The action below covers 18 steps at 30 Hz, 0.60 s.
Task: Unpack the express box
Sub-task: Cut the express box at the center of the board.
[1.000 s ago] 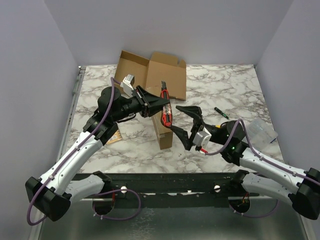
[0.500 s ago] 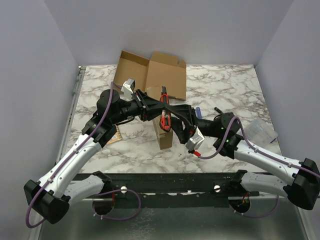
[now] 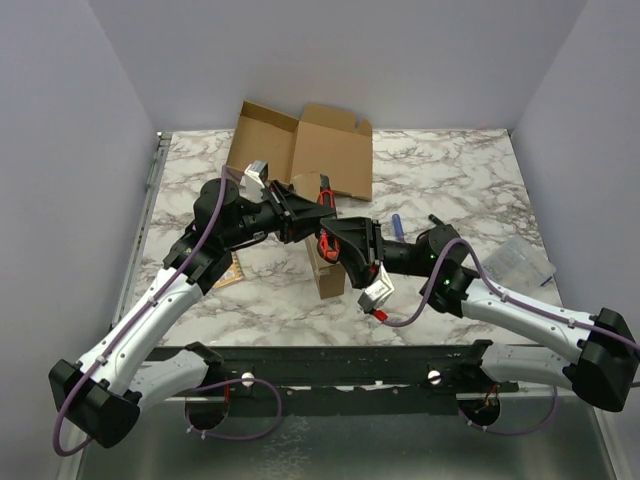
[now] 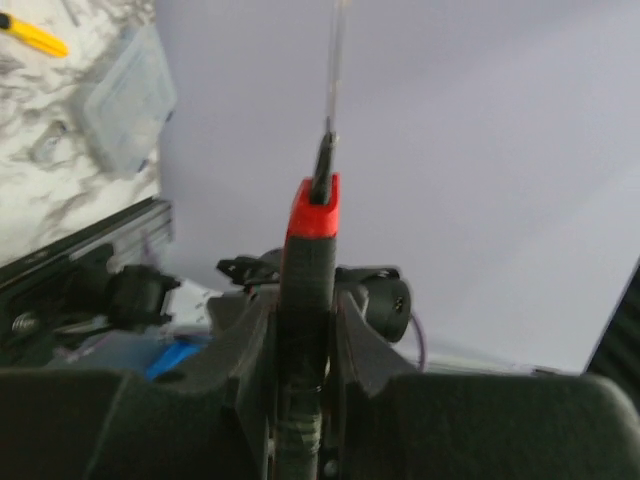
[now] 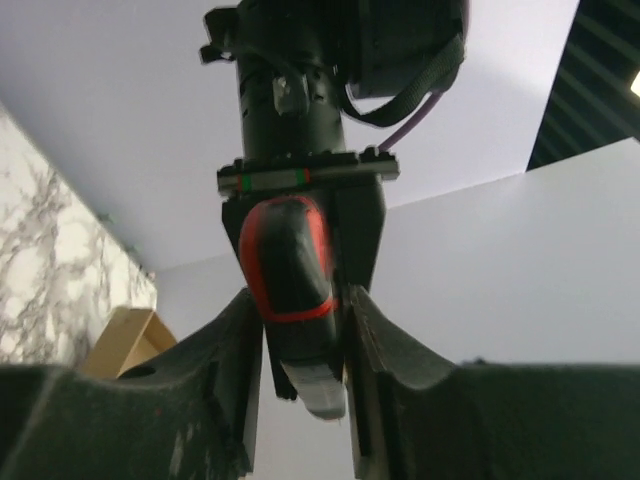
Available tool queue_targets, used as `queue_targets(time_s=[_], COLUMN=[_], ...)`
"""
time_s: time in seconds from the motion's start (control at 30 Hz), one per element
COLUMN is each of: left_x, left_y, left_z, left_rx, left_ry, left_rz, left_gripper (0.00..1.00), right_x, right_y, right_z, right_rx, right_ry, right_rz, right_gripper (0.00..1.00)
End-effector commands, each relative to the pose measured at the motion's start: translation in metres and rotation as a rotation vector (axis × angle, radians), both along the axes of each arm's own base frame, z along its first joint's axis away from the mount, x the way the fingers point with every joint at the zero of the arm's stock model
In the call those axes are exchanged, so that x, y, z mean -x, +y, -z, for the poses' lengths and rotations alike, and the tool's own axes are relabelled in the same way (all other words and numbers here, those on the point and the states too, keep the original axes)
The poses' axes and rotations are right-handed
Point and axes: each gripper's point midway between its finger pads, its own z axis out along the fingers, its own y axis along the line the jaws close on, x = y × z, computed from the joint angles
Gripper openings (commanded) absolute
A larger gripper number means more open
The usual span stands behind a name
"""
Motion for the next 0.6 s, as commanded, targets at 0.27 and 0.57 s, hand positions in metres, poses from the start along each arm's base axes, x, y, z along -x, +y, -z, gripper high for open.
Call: queue_targets(time_s=[0.27, 0.57], left_x=[0.006, -0.009], left_y=[-0.002, 0.007], left_z=[0.008, 0.013], left_rx=[0.005, -0.062], left_ry=[0.092, -0.028], left_rz=[0.029, -0.072], left_gripper=[0.00, 0.64], right_x=[0.004, 0.004], right_y=[0.011, -0.002], right_z=[-0.001, -0.009], right_rx=[0.028, -0.065], right_ry=[-0.056, 0.095], right_rz=[0.006, 0.053], right_gripper=[0.01, 0.00])
